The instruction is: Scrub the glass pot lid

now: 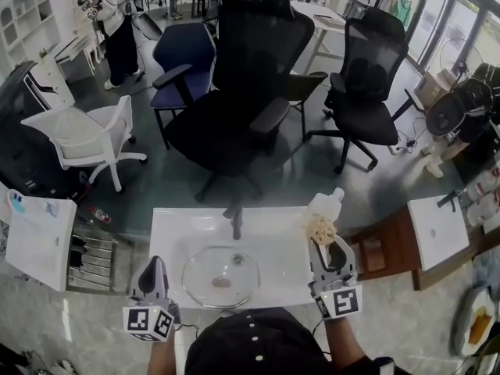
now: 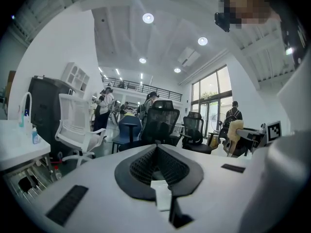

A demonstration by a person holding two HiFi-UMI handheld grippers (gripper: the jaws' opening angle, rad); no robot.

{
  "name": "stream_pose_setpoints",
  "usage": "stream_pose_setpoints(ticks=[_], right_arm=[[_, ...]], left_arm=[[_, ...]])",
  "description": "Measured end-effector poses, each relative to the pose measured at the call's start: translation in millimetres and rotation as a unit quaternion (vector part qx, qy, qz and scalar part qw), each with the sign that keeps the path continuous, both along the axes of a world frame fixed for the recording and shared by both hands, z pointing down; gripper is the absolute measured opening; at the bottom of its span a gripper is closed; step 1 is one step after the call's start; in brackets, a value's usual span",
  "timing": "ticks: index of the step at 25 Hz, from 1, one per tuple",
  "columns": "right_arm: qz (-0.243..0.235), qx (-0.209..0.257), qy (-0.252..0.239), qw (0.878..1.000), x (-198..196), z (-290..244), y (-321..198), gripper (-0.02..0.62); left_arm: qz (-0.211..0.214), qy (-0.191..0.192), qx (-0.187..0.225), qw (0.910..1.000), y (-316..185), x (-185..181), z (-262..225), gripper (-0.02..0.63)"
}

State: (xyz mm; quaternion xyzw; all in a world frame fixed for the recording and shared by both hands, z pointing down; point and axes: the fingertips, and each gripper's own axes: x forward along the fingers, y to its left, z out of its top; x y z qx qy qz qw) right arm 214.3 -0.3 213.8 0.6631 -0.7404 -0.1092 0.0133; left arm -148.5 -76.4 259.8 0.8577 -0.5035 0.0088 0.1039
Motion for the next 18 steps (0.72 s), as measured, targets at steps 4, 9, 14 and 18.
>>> stream_pose_setpoints(ticks=[4, 9, 14, 18], right_arm=[[-0.01, 0.004, -0.013, 1.0, -2, -1, -1, 0.138], [-0.018, -0.003, -0.007, 1.0, 0, -1, -3, 0.138], [-0.019, -0.002, -0.011, 1.0, -1, -2, -5, 0.138], [-0.032, 0.0, -0.009, 0.999, -6, -1, -8, 0.138]], left_arm=[[0.003, 0.0, 0.0, 1.0, 1, 6, 5, 0.026], [0.005, 0.003, -0.002, 1.0, 0, 16, 4, 0.026], [0.007, 0.01, -0.006, 0.9999, 3, 25, 4, 0.026], [0.005, 0.008, -0.009, 0.9999, 5, 25, 5, 0.026]])
